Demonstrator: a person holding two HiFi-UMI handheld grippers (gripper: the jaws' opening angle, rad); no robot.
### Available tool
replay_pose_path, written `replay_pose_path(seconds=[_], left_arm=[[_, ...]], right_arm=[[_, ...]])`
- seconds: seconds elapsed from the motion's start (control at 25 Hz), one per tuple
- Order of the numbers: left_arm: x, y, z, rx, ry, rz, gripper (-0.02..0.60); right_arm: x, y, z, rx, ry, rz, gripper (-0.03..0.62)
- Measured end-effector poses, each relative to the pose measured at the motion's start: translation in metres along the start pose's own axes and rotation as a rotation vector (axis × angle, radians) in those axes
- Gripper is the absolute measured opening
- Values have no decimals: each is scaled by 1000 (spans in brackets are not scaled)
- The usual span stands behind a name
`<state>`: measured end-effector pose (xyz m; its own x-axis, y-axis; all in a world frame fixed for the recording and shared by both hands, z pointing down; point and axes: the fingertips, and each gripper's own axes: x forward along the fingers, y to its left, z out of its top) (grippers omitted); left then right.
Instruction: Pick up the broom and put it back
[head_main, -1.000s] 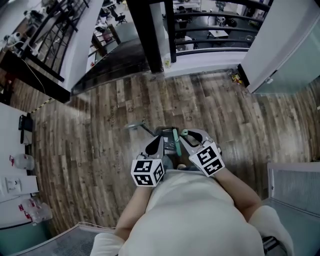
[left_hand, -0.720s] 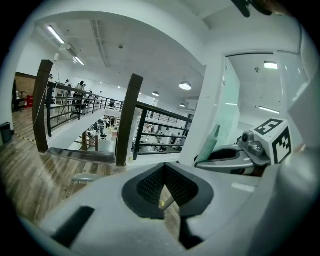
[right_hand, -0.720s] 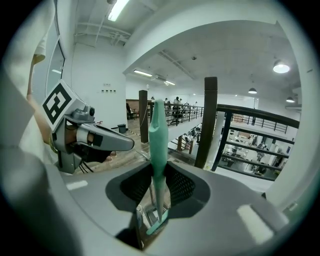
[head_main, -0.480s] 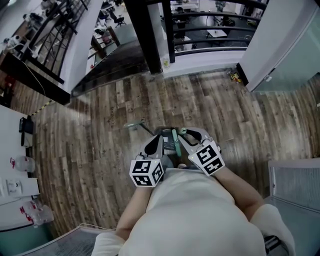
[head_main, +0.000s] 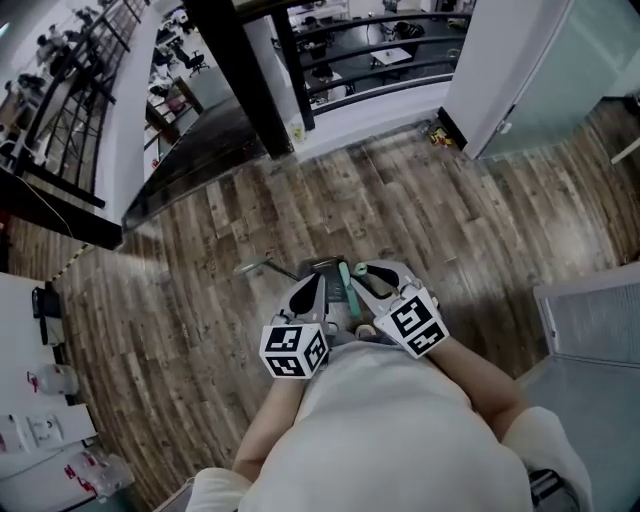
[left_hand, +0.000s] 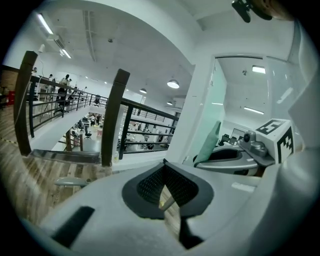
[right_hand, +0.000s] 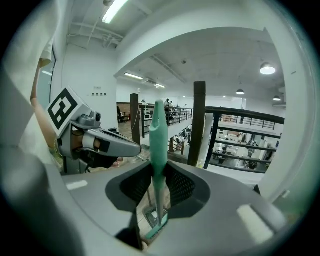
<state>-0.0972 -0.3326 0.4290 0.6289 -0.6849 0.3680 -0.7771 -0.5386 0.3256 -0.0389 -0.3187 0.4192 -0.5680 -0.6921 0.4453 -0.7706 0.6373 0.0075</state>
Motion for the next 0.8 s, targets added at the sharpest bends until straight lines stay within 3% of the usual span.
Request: replay_pose_path(seconds=[0.2,0.8], left_arm=[[12,-13,6,40,35,-96,6],[41,-39,18,189,170,-445,6]], right_arm=[[-15,-5,-3,62,-8,-87,100],[-52,-31,-8,272,-54,-496,100]])
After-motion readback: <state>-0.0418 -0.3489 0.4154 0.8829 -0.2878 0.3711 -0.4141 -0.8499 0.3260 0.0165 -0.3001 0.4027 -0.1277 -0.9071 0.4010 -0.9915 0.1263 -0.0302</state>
